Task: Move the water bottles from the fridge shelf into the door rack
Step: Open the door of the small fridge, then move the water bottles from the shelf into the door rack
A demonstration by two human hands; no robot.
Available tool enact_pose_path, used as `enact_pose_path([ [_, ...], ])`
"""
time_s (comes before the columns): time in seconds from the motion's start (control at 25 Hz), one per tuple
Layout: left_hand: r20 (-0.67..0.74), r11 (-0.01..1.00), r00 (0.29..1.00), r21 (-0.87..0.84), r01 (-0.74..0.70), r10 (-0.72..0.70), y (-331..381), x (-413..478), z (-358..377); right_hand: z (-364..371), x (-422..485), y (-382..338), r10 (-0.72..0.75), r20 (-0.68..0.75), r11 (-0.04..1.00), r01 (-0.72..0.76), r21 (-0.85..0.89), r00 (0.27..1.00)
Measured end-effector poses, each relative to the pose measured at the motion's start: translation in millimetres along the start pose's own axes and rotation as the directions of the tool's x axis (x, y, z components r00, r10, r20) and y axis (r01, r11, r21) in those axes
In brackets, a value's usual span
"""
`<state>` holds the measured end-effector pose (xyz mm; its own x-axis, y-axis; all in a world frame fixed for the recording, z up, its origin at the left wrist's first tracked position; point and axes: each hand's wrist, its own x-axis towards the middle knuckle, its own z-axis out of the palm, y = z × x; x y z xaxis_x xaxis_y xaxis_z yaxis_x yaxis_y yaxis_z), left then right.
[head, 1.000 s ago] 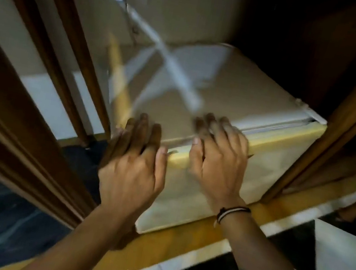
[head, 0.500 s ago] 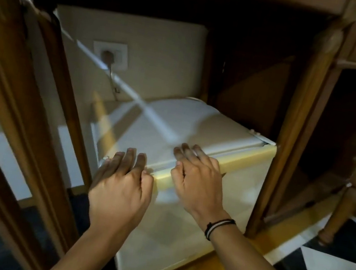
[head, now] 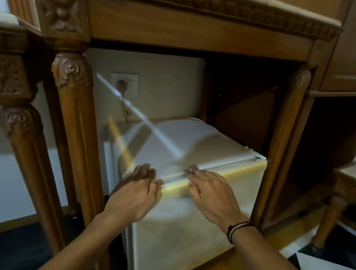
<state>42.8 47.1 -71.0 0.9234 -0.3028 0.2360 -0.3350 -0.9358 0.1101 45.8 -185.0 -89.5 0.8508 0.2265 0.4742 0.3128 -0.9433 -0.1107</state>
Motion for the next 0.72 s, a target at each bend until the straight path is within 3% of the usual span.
enact_pose_path([
  [0.24,0.054,0.997,0.998,-0.067,0.037,-0.034,-5,11,0,-26,-50,27,0.022,0.087,0.989,-0.034,0.143,0.996],
  [0.36,-0.063,0.997,0.996,0.036,0.063,-0.061,-8,15,18,-53,-82,54,0.033,0.179,0.986,-0.061,0.156,0.983],
  [0.52,-0.277,0.976,0.961,0.215,0.043,0.019,-14,17,43,-94,-111,81,0.086,0.252,0.957,-0.15,0.247,0.964],
  [0.72,-0.478,0.977,0.875,0.209,0.035,0.071,-15,26,70,-126,-133,118,0.2,0.37,0.932,-0.292,0.213,0.907],
])
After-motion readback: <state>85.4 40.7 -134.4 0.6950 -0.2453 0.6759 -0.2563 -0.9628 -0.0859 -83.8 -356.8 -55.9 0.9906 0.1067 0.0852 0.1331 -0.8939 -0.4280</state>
